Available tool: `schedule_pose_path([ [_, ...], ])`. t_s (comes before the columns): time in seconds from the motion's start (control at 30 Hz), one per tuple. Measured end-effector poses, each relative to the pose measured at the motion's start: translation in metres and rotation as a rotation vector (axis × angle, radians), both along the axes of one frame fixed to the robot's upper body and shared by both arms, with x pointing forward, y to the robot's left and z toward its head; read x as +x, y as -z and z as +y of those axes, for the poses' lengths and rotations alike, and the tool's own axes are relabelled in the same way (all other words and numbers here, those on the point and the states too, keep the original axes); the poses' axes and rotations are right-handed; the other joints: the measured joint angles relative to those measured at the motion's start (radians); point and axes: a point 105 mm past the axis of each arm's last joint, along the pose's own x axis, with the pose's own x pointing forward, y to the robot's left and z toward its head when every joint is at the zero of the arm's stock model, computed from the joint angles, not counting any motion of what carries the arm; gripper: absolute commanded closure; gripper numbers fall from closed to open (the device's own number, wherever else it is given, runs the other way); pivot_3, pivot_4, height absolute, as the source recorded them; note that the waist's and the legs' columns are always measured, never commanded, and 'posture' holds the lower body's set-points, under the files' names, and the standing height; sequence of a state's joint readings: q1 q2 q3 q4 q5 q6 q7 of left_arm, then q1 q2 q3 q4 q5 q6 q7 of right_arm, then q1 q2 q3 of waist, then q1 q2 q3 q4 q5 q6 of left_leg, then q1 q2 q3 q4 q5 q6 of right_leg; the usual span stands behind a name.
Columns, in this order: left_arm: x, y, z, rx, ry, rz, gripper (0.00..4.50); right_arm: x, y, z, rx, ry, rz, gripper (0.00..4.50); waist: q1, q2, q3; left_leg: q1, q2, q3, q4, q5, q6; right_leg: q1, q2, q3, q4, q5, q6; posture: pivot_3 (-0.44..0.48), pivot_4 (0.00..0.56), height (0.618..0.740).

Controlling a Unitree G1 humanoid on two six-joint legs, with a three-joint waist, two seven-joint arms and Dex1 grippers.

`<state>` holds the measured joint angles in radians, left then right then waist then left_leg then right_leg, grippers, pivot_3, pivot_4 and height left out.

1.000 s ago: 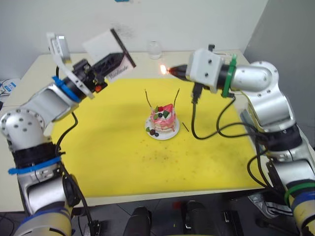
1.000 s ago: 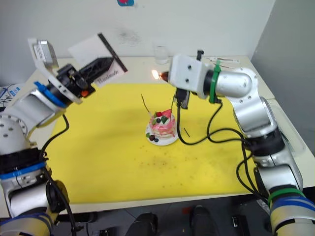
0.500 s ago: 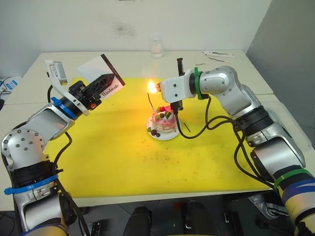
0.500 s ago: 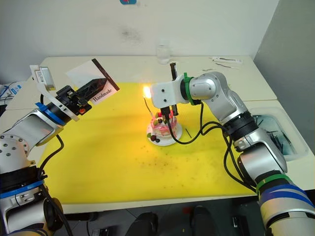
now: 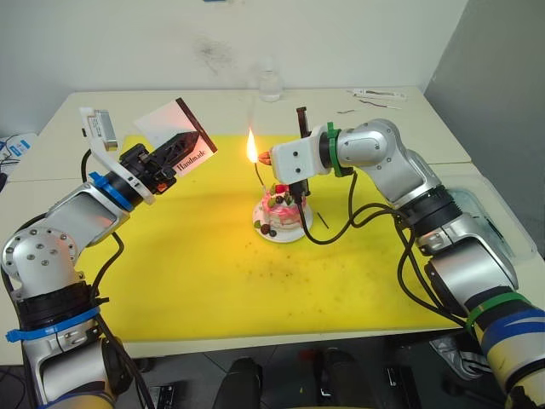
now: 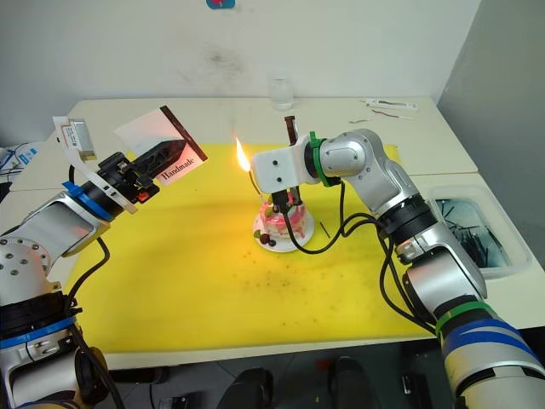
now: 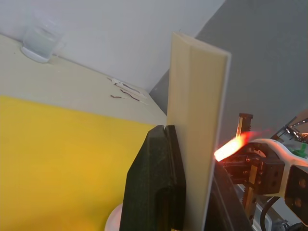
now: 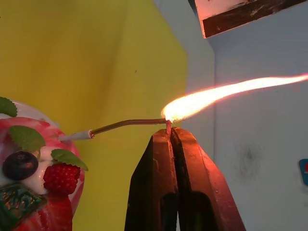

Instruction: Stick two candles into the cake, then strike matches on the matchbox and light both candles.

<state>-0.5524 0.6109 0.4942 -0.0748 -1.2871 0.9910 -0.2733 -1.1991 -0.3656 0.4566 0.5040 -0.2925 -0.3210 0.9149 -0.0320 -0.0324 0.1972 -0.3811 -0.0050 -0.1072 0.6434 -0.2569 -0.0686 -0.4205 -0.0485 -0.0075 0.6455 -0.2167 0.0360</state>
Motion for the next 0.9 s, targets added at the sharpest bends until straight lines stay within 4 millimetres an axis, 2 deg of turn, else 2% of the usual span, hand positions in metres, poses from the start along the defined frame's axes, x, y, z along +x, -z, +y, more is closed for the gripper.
schedule_pose_path([
  [0.9,0.0003,0.0003,-0.0008,0.013,0.014,-0.014,4.50,0.0050,-0.0061,-0.0009,0.005,0.018,-0.001,4.46,0.000,0.000,0.000,0.000,0.000,0.000,0.000,0.000,0.000,0.000,0.000,0.000,0.000,0.000,0.000,0.000,0.150,0.740],
])
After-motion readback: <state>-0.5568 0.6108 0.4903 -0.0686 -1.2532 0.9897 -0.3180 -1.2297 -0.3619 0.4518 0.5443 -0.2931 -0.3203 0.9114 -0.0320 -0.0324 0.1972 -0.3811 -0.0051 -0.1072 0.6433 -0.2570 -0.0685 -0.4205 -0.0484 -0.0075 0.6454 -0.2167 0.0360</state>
